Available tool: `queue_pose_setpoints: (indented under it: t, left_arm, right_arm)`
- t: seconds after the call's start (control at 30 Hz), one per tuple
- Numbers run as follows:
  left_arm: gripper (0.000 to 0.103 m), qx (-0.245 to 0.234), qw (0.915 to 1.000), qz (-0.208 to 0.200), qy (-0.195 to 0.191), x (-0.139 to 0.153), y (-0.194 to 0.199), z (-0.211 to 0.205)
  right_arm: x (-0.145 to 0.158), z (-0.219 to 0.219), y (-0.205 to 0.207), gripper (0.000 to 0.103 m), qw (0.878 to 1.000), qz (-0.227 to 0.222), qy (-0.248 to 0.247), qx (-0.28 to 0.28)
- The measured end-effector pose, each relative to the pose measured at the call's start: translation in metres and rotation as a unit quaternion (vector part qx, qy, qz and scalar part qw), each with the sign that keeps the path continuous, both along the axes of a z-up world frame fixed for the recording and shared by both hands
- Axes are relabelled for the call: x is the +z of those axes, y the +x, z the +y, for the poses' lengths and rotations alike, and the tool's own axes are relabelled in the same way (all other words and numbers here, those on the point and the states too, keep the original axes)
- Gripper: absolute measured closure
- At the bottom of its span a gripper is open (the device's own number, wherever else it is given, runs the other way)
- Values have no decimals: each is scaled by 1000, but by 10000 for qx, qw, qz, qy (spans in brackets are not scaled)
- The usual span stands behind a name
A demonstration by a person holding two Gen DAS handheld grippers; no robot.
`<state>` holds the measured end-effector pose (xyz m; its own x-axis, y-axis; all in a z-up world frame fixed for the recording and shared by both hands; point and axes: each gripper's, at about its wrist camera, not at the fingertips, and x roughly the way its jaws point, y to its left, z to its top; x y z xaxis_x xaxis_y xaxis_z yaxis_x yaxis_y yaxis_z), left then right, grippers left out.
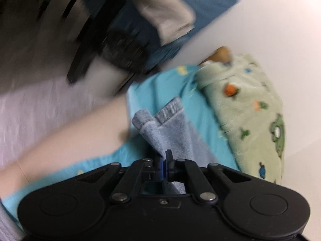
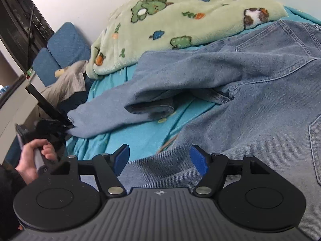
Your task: Fold clothes
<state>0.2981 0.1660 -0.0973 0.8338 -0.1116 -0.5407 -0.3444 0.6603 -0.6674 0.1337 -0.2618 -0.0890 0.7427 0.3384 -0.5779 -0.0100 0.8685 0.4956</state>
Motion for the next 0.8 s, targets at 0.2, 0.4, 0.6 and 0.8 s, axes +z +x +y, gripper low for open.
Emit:
queue_pose_setpoints:
  t: [0.2,0.4,0.6,0.8]
  left_arm:
    - [102,-88,9971,-724,204,59,-34,5]
    - [102,411,9946,-899,313,95,-68,44]
    - [102,1082,9910,-414,676,83,-91,98]
    - [102,1085,9912,199,729,32,-98,125]
  right_arm:
    - [5,0,-5,33,9999,-93,0,84]
    - [11,-2,-9,33,9998,-145,43,94]
    - [15,-5,-9,33,9998,-155,71,47]
    - [16,-5,-8,33,9999,-156,40,54]
